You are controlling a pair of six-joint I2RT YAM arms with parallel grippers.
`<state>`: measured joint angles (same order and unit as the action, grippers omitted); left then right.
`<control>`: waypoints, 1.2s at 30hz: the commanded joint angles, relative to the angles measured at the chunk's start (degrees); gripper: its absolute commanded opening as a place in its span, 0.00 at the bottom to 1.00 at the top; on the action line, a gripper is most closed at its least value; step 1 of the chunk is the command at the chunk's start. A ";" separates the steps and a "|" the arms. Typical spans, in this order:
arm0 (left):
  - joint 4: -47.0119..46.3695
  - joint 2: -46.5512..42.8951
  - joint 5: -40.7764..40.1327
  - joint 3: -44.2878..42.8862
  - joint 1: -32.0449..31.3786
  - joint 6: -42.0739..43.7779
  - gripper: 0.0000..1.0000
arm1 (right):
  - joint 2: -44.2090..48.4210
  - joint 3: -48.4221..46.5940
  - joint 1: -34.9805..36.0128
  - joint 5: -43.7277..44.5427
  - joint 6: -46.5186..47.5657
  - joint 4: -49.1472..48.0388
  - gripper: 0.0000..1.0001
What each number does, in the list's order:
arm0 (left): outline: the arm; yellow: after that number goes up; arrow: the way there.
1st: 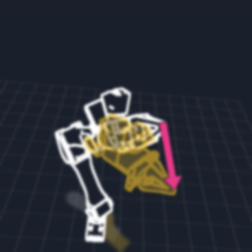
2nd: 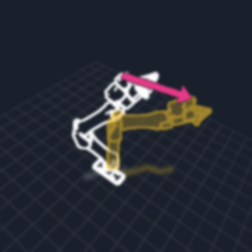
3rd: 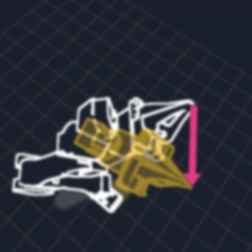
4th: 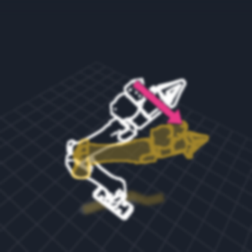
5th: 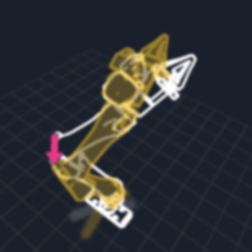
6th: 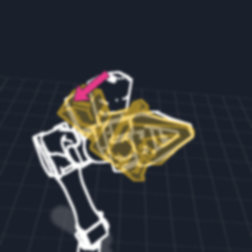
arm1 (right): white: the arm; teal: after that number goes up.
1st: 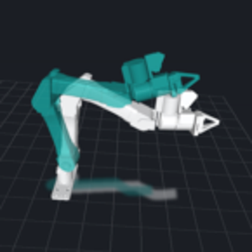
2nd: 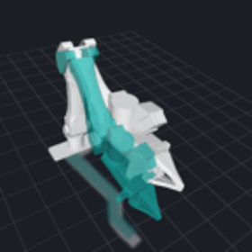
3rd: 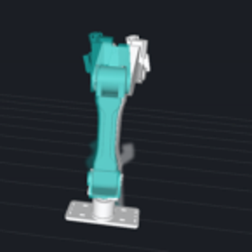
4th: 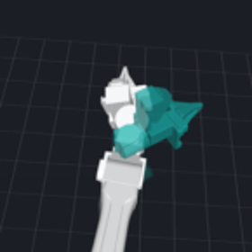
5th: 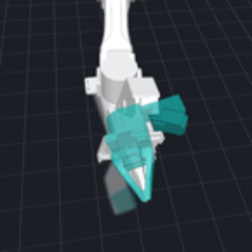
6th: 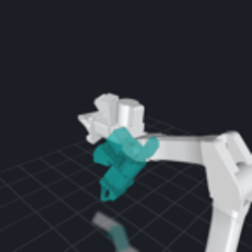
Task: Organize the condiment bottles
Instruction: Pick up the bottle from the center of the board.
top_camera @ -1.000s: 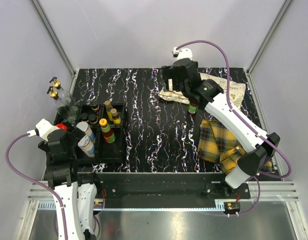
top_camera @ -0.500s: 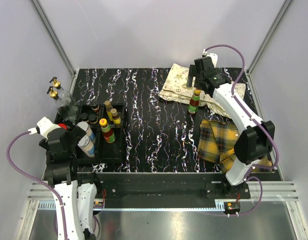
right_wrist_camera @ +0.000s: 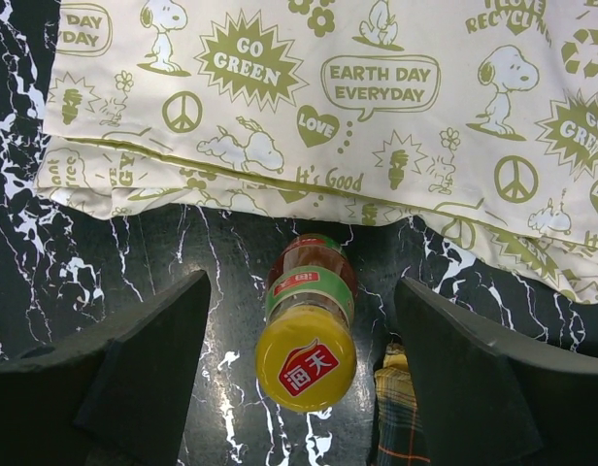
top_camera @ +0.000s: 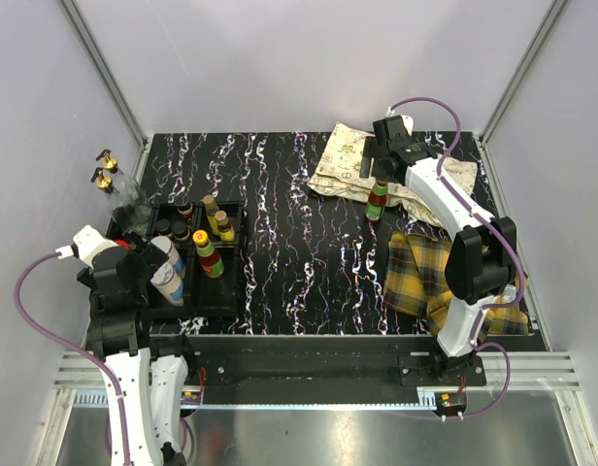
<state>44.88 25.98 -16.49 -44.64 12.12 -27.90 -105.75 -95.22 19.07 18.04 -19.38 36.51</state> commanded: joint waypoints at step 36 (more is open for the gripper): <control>-2.96 -0.75 0.93 -2.20 0.10 0.92 0.99 | 7.23 -3.21 11.06 13.59 10.93 0.05 0.00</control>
<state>44.88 25.93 -16.49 -44.64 12.12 -27.86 -105.06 -93.32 23.03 24.27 -15.16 38.13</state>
